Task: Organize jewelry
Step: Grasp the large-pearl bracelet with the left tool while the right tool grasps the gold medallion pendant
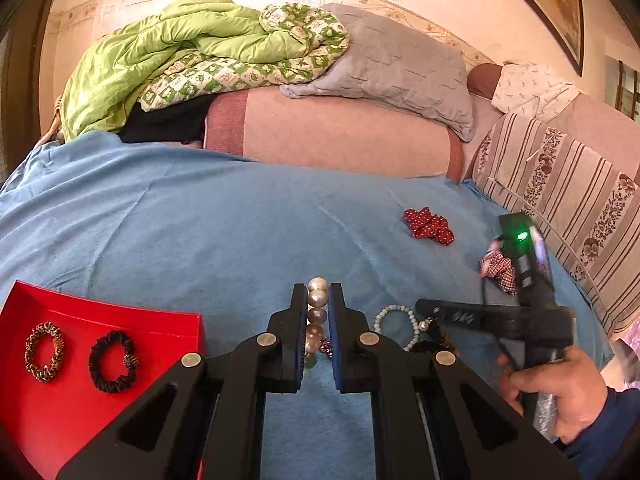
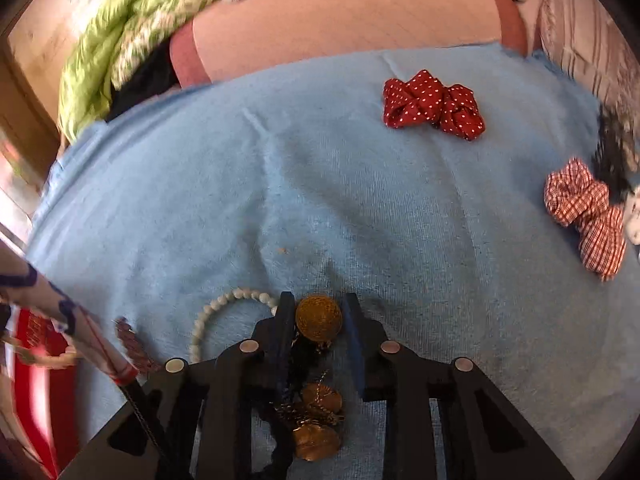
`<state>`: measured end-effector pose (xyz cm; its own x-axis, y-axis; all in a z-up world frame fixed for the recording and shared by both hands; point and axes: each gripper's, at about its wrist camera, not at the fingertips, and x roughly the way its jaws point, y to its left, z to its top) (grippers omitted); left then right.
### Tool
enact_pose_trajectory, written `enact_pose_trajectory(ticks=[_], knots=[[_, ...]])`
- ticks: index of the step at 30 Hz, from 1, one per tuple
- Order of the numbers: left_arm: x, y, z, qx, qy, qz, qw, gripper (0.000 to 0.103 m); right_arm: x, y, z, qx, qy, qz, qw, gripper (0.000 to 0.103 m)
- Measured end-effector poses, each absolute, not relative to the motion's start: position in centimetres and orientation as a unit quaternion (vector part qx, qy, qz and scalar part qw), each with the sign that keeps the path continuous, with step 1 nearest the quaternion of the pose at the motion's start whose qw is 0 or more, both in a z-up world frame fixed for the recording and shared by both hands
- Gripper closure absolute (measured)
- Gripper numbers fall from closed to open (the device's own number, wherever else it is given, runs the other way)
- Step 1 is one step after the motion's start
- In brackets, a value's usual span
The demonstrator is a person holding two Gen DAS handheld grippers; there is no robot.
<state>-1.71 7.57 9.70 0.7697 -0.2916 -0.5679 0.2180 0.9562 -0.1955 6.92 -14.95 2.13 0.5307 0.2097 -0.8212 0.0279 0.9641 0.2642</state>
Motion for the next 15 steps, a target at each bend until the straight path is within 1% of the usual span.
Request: enact_pose_trajectory(ticks=[3,6,10,15], knots=[[-1.8,8.0,9.7,-0.063,0.312,-0.132,0.939,0.093,6.2,-16.5,3.4,0.161,0.455,0.062,0.874,0.077],[-1.8,8.2,9.6,-0.063,0.312,-0.129,0.939,0.093,5.0,-17.8,5.5,0.197,0.406,0.081,0.889,0.077],[-1.9,8.1,9.6,-0.062,0.313,-0.128,0.939,0.093,3.5,-18.0,7.4,0.216,0.361,0.111,0.900,0.077],[-1.8,7.9,9.6,-0.059,0.314,-0.128,0.939,0.093,2.2,-17.3,9.2,0.213,0.321,0.137,0.913,0.077]])
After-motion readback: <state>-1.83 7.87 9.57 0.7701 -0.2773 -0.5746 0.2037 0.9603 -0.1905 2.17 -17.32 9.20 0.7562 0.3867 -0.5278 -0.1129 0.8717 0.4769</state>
